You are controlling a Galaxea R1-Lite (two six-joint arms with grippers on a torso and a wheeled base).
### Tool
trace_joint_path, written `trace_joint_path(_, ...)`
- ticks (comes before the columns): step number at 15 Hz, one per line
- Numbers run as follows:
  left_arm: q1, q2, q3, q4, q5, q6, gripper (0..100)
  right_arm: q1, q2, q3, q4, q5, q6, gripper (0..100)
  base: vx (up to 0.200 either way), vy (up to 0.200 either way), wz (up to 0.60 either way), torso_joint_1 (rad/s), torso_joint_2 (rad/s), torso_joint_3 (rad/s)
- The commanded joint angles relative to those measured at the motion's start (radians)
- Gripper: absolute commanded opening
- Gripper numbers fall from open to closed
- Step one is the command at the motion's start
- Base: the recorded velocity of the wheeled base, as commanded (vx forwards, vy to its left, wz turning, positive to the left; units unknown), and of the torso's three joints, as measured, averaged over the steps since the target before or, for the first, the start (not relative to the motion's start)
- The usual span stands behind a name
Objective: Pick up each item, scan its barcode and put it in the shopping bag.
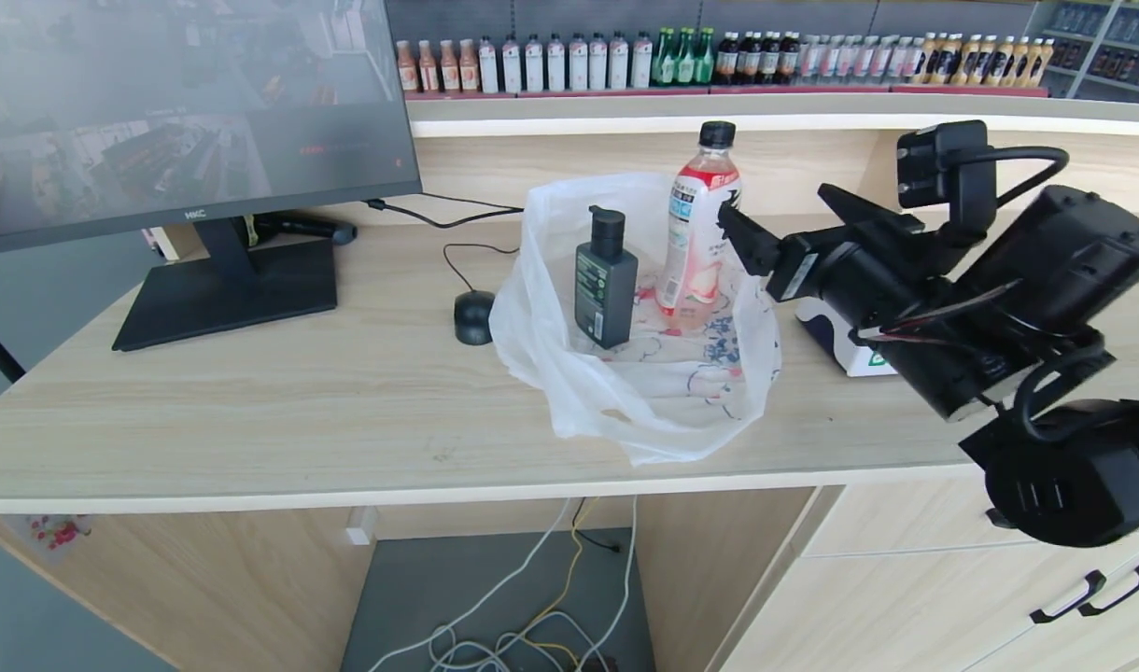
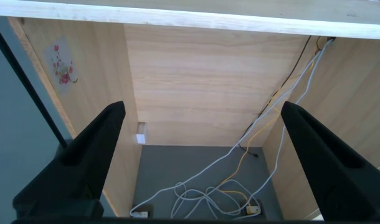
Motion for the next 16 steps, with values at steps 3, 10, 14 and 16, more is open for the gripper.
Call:
trace_joint_path(3, 0.0, 0.0, 0.0, 0.0, 0.001, 0.002, 100, -0.05, -0.393, 0.442, -0.025, -0.001, 0.056, 100, 0.0, 0.0, 0.0, 0.0, 0.0, 0.0)
trace_joint_path(10, 0.0, 0.0, 0.0, 0.0, 0.001, 0.003, 100, -0.038, -1.077, 0.869, 0.454, -0.001, 0.119, 100, 0.0, 0.0, 0.0, 0.0, 0.0, 0.0)
trace_joint_path(14, 0.0, 0.0, 0.0, 0.0, -0.001, 0.003, 100, -0.033, -1.338, 0.869, 0.874, 0.001, 0.068, 100, 0.0, 0.0, 0.0, 0.0, 0.0, 0.0)
trace_joint_path(16, 0.0, 0.0, 0.0, 0.0, -0.001, 0.003, 100, -0.033, -1.431, 0.871, 1.018, 0.001, 0.056, 100, 0.0, 0.0, 0.0, 0.0, 0.0, 0.0)
